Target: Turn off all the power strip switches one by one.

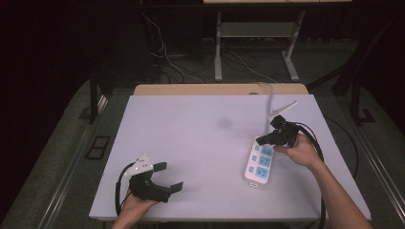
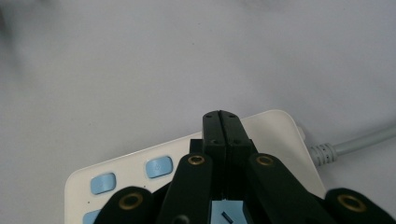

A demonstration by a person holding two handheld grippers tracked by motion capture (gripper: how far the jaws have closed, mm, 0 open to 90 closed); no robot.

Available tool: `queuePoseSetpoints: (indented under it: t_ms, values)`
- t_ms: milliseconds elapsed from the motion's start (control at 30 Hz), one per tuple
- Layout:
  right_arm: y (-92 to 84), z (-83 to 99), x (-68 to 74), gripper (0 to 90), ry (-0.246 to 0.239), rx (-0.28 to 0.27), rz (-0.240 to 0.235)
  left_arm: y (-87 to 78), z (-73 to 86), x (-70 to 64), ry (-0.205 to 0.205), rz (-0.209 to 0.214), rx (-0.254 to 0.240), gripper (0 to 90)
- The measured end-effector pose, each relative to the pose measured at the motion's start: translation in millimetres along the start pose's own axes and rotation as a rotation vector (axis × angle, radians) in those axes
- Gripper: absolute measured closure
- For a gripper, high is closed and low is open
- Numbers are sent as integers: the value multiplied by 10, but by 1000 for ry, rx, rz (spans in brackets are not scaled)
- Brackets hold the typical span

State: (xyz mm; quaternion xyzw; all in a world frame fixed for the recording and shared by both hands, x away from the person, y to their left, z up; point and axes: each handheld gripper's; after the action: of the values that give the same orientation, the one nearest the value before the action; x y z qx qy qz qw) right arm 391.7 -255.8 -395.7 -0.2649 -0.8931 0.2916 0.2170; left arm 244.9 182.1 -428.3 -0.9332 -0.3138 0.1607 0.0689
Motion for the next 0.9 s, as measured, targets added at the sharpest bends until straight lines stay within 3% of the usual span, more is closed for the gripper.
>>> queuePoseSetpoints:
  t_ms: [600,900]
  values:
    - [143,63,-9,899,3,53,-7,-3,0,3,1,-1,-1,0]
    - [146,85,-28,898,1,36,-1,2,1,-1,1,-1,2,0]
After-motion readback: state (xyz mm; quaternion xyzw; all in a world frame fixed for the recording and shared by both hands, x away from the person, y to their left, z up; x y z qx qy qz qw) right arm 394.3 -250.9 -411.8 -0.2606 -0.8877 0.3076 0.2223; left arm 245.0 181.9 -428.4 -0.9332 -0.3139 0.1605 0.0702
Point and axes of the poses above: each handheld gripper's, and its own axes: y roughly forward along the jaws, z roughly out of its underside, x roughly to its left, and after that the axes turned 13 degrees about -x, right-handed
